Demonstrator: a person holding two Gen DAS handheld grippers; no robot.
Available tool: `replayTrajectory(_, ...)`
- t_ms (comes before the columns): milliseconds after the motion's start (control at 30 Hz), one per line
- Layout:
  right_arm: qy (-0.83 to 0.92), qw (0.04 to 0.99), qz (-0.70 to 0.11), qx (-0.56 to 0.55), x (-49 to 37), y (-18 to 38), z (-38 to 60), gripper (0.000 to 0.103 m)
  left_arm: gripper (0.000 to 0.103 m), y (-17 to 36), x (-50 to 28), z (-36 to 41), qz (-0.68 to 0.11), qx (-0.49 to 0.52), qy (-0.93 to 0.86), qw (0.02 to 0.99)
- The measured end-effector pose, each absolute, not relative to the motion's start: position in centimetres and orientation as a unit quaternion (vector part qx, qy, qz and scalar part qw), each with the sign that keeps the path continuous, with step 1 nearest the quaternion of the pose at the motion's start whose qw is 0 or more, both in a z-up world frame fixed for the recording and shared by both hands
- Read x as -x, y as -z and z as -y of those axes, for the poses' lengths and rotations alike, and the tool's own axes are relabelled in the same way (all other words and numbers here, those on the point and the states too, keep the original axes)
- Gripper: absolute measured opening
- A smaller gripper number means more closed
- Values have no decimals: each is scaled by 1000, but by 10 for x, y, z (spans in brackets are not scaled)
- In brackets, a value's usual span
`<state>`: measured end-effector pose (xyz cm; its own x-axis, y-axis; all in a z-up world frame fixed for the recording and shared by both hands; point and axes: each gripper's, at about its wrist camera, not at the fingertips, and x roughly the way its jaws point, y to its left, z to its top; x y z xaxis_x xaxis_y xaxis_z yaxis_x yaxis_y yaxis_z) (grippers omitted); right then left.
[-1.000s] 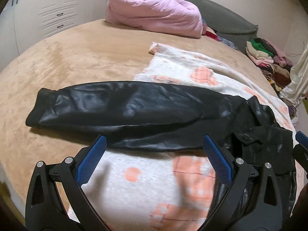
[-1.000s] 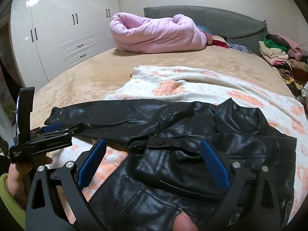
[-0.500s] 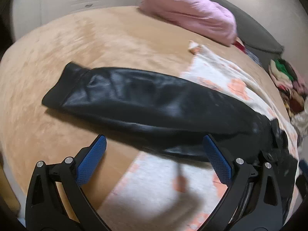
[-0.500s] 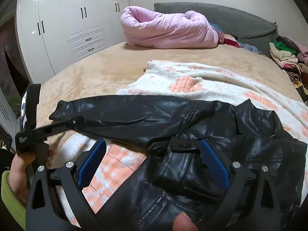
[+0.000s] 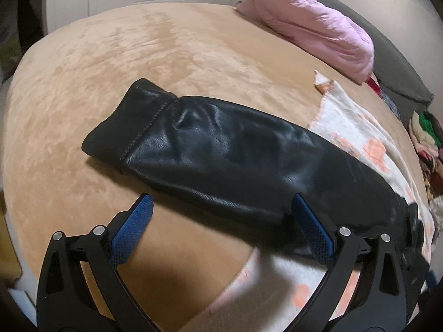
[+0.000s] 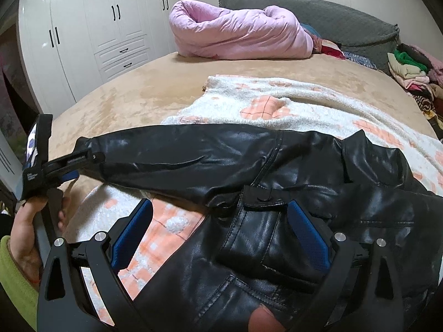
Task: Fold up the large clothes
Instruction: 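Grasp the other sleeve cuff with the left tool and lift it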
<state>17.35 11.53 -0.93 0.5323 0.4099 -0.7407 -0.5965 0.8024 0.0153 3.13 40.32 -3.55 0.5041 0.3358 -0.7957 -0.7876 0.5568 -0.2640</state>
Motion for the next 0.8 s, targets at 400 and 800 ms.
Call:
replayTrajectory(400,-278,869,-395,104,-168,12,-93,97,12,37,-38,-422,-341,319,-346,814)
replayTrajectory(800,-254,879,-398,68,-169,4,-50,97,3,-39,-15,-364,-231,285,-296,882)
